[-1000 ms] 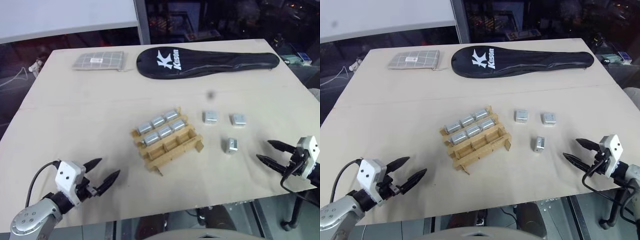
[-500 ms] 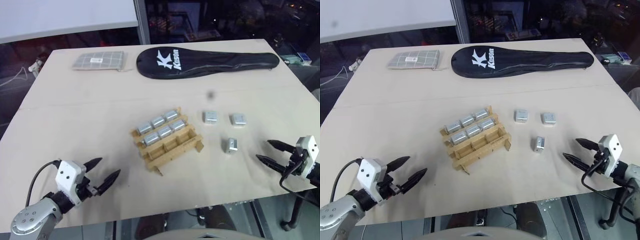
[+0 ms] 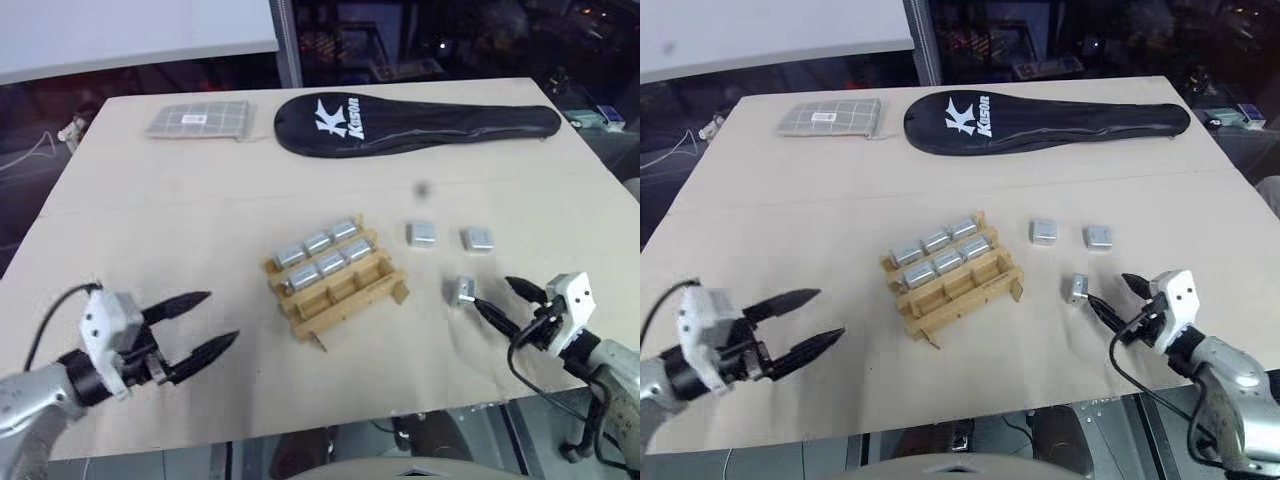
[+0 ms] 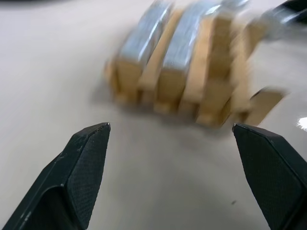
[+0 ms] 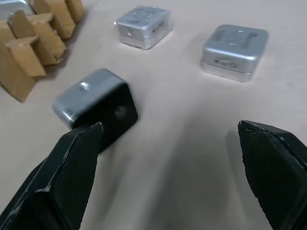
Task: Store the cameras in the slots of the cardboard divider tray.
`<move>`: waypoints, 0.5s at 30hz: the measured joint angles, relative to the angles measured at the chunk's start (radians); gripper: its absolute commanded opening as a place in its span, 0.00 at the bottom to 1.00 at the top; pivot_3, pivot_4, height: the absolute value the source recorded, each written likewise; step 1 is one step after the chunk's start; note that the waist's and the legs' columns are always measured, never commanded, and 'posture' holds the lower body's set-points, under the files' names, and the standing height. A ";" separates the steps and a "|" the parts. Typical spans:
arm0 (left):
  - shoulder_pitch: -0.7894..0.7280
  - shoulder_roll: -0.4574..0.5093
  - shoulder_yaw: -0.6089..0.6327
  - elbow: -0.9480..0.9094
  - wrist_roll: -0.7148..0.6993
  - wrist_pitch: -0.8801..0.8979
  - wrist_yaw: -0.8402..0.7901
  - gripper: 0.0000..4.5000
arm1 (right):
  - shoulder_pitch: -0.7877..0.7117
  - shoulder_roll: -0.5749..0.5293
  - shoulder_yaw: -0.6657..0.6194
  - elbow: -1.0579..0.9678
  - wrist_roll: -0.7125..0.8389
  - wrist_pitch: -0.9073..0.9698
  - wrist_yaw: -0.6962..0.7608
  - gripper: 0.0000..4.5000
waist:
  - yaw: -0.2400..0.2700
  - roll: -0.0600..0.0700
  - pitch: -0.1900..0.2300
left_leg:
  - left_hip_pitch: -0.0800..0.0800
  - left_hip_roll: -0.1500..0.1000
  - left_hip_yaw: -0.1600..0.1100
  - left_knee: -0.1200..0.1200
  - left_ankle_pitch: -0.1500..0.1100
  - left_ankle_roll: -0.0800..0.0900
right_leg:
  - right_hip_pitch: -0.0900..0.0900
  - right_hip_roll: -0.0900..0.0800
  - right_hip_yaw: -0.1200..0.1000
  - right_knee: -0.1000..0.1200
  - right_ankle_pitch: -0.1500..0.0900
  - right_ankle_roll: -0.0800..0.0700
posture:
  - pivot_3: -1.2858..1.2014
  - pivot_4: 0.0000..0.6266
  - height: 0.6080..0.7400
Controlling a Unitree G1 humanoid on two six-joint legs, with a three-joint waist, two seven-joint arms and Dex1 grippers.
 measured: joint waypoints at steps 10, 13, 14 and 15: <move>-0.129 0.127 0.067 0.037 -0.074 0.089 -0.136 0.94 | 0.050 0.053 0.060 -0.146 -0.056 0.107 -0.195 1.00 | -0.001 0.000 0.001 | 0.000 -0.001 0.001 0.000 0.000 0.000 | 0.000 0.000 0.000 0.000 0.000 0.000 | 0.52 0.24 1.00; -0.140 0.127 0.066 0.037 -0.075 0.106 -0.143 0.94 | 0.063 0.045 0.060 -0.146 -0.063 0.096 -0.179 1.00 | -0.003 0.000 0.001 | 0.000 -0.001 0.001 0.000 0.000 0.000 | 0.000 0.000 0.000 0.000 0.000 0.000 | 0.52 0.24 1.00; -0.140 0.127 0.066 0.037 -0.075 0.109 -0.145 0.94 | 0.067 0.045 0.060 -0.146 -0.060 0.091 -0.172 1.00 | -0.004 0.000 0.001 | 0.000 -0.001 0.001 0.000 0.000 0.000 | 0.000 0.000 0.000 0.000 0.000 0.000 | 0.52 0.24 1.00; -0.140 0.126 0.066 0.034 -0.075 0.116 -0.148 0.94 | 0.069 0.045 0.060 -0.146 -0.052 0.085 -0.160 1.00 | -0.004 0.000 0.001 | 0.000 -0.001 0.001 0.000 0.000 0.000 | 0.000 0.000 0.000 0.000 0.000 0.000 | 0.52 0.24 1.00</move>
